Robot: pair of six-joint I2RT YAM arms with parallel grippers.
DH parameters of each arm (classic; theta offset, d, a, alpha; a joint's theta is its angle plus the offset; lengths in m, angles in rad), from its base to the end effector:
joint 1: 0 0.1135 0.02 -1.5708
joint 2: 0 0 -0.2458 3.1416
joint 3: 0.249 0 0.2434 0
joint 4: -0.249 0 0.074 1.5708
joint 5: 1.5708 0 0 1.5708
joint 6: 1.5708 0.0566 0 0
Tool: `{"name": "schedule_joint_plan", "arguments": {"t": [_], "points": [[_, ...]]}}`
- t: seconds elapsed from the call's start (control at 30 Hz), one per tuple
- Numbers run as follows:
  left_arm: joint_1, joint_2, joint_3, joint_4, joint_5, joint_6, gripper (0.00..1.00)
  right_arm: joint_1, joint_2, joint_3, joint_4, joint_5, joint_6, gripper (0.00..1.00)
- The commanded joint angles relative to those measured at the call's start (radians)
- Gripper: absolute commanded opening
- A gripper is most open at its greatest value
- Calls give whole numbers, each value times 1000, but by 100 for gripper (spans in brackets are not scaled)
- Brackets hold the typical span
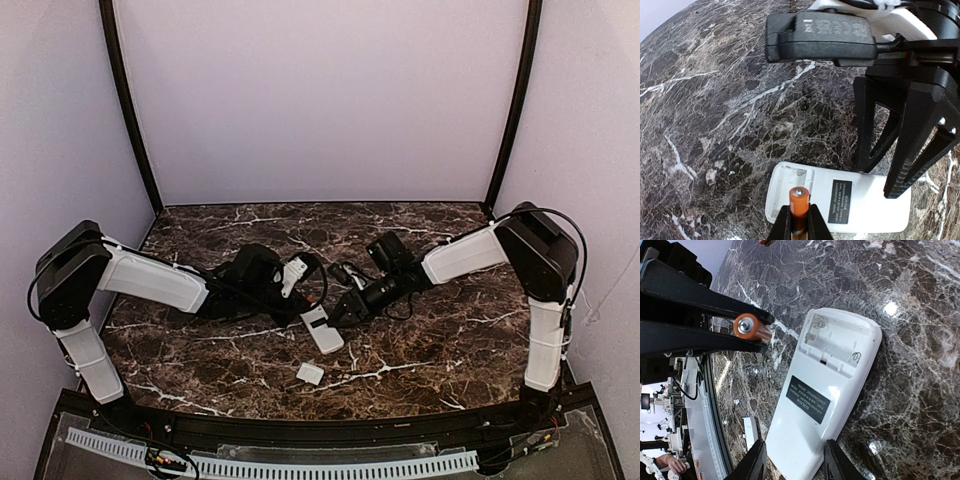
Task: Load the batteries into the remote control
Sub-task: Adjust the remote control without batteries at the center of the board, then place the battery in the battery compartment.
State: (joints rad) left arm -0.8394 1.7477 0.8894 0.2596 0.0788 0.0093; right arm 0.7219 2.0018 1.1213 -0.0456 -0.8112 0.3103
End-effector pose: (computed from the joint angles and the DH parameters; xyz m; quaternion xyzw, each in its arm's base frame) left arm 0.2442 -0.2788 0.1427 0.3805 0.7976 -0.2201 0.4131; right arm 0.2634 0.2866 0.1028 -0.3005 0.8276 0.4692 0.0685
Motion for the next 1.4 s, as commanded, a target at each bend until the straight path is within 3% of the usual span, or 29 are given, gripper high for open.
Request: {"name": "schedule_joint_plan", "arguments": {"t": [0.0, 0.37, 1.37], "points": [[5, 7, 11, 45, 45, 107, 2, -26, -27, 18, 6, 9, 2, 40], [6, 68, 89, -5, 56, 194, 1, -100, -51, 27, 9, 1, 3, 42], [5, 150, 130, -30, -31, 261, 4, -104, -35, 19, 28, -40, 6, 42]]}}
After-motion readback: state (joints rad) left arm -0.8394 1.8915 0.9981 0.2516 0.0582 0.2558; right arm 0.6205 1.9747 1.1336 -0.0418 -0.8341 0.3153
